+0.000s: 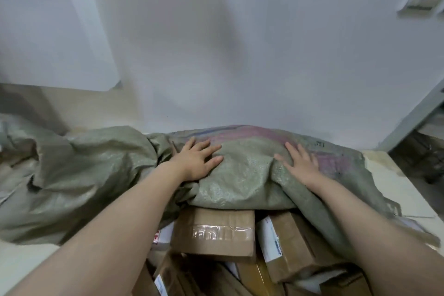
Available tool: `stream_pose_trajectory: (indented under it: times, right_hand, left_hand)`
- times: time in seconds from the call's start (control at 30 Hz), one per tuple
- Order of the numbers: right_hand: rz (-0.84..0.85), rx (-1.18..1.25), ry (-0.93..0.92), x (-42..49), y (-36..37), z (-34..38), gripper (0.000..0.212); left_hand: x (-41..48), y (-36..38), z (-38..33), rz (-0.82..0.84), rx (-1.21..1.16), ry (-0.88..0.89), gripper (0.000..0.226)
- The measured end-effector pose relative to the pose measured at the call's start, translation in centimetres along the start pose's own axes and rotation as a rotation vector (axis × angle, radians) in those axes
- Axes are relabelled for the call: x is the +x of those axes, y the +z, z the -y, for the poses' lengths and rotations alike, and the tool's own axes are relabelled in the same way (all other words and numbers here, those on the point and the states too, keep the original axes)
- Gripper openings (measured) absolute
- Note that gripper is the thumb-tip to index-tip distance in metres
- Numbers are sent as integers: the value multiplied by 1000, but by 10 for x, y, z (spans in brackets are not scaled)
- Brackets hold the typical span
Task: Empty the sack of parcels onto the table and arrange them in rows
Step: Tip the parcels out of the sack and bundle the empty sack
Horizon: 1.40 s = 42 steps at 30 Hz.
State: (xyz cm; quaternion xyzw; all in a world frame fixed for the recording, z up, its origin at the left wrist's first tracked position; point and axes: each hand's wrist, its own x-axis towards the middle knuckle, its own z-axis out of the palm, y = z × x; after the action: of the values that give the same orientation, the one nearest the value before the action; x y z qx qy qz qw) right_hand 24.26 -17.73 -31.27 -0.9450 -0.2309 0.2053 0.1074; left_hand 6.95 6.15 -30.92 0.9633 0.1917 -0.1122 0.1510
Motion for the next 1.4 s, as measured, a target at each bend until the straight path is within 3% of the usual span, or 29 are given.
stream_pose_trajectory:
  times: [0.1,0.2,0.37,0.53,0.63,0.73,0.83,0.93,1.03,1.07,1.13,1.2,1.33,1.4]
  right_hand:
    - [-31,-53,39,-13,-17,10,111]
    - [-76,-50,41,-28,-32,20,82]
    - [-129,82,-200,-78,-54,39,77]
    - [-178,13,-308,-129,-67,58,85]
    - [-140,-103,-350,-142,-55,77,96]
    - [-218,-207,-375,-161,-31,101,96]
    - [-268,-290,-457,-186,-6,131,86]
    - [-204,-309,-540,-187,18,164,88]
    - [-88,-339,-518,-175,37,192,97]
    - [-61,-381,-498,-169,43,198,92]
    - [-68,-413,-433,-155,51,205,59]
    - [-200,-325,-372,-144,50,205,27]
    - [-516,-147,-278,-131,30,203,30]
    - [-555,-170,-290,-132,18,199,31]
  left_hand:
    - [4,8,1,72,9,15,64]
    - [-9,-11,-11,-75,153,-37,58]
    - [-56,-50,-37,-353,-1,-50,51]
    - [-123,-64,-39,-463,67,-35,55]
    - [-170,-65,-23,-443,205,-24,63]
    - [-208,-63,-1,-422,316,-53,76]
    - [-228,-57,21,-407,161,-38,76]
    - [-233,-43,42,-381,205,-42,81]
    - [-234,-28,69,-277,394,-126,109]
    - [-234,-24,81,-243,430,-138,115]
    - [-235,-21,109,-205,460,-158,121]
    - [-234,-23,138,-177,417,-205,111]
    - [-210,-42,176,-164,359,-323,69]
    - [-196,-49,180,-143,417,-348,56]
